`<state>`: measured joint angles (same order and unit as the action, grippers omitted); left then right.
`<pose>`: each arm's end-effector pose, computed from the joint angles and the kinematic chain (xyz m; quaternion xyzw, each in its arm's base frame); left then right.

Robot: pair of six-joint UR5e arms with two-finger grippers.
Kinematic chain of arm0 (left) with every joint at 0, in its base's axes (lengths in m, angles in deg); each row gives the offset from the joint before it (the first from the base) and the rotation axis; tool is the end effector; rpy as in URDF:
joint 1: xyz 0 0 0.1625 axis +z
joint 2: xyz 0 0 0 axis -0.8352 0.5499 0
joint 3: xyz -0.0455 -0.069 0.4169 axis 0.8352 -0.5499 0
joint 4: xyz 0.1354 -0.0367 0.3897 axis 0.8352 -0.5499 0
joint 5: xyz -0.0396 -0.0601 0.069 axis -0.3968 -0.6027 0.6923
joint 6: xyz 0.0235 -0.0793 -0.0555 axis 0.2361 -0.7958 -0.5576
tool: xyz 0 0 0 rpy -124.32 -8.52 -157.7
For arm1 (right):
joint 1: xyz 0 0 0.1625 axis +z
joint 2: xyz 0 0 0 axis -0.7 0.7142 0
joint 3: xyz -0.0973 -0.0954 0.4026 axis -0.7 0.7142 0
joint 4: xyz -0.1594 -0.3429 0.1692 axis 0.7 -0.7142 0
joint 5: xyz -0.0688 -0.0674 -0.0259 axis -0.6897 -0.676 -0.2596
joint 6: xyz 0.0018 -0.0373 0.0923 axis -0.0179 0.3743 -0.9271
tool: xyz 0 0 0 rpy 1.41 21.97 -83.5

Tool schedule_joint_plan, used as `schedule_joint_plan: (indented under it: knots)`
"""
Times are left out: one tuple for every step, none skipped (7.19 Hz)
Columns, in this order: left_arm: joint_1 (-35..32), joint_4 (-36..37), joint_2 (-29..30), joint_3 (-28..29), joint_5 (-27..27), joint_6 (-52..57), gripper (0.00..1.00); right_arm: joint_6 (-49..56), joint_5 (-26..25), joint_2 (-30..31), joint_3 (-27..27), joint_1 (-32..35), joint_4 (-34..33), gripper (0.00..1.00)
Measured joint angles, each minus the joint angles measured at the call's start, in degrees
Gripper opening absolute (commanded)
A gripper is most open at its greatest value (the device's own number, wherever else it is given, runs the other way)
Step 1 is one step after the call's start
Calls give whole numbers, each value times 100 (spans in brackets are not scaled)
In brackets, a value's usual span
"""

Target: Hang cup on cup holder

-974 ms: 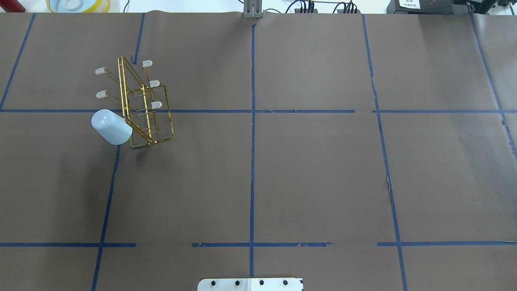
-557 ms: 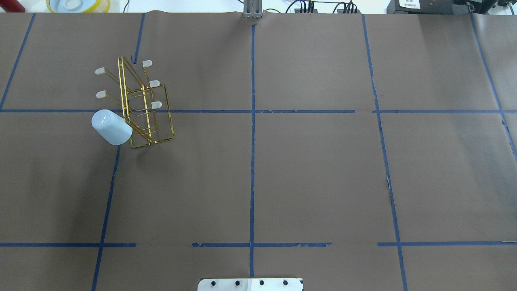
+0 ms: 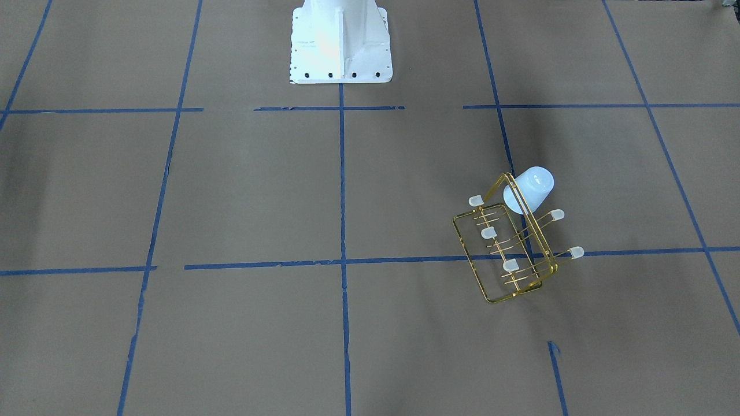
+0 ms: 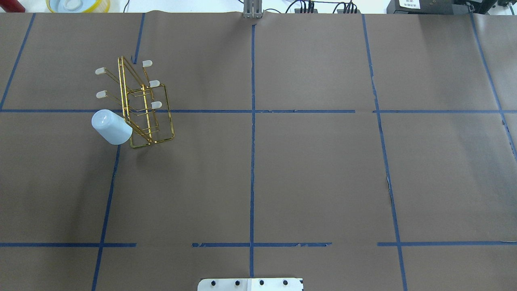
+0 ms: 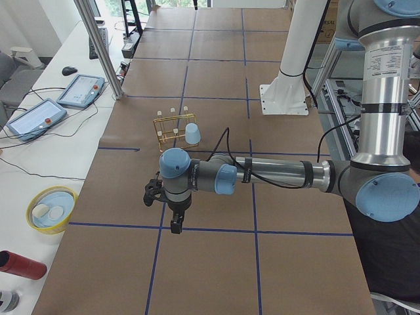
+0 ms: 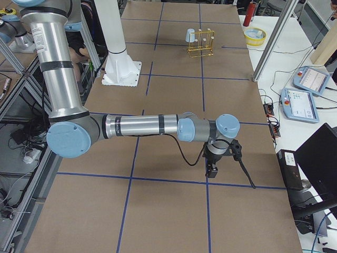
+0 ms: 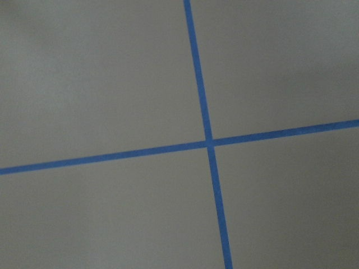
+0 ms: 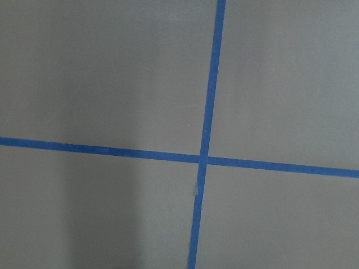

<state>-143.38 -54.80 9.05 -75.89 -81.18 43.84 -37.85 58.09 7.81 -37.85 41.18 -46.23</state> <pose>-0.0394 -0.4832 0.6459 0.0190 0.3570 0.0381 0.9331 0.0231 -0.5730 0.6254 -0.0152 -0.3568 -0.0527 0.9326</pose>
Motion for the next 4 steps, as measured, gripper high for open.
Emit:
schedule_joint_plan:
  knots:
    - [-41,207,3,66,-260,61,100,2,0,0,0,0,0,100]
    - [-90,363,26,70,-383,85,100,3,0,0,0,0,0,100]
    - [-112,472,102,55,-428,92,100,3,0,0,0,0,0,100]
    - [-123,518,212,34,-440,93,100,4,0,0,0,-2,0,100]
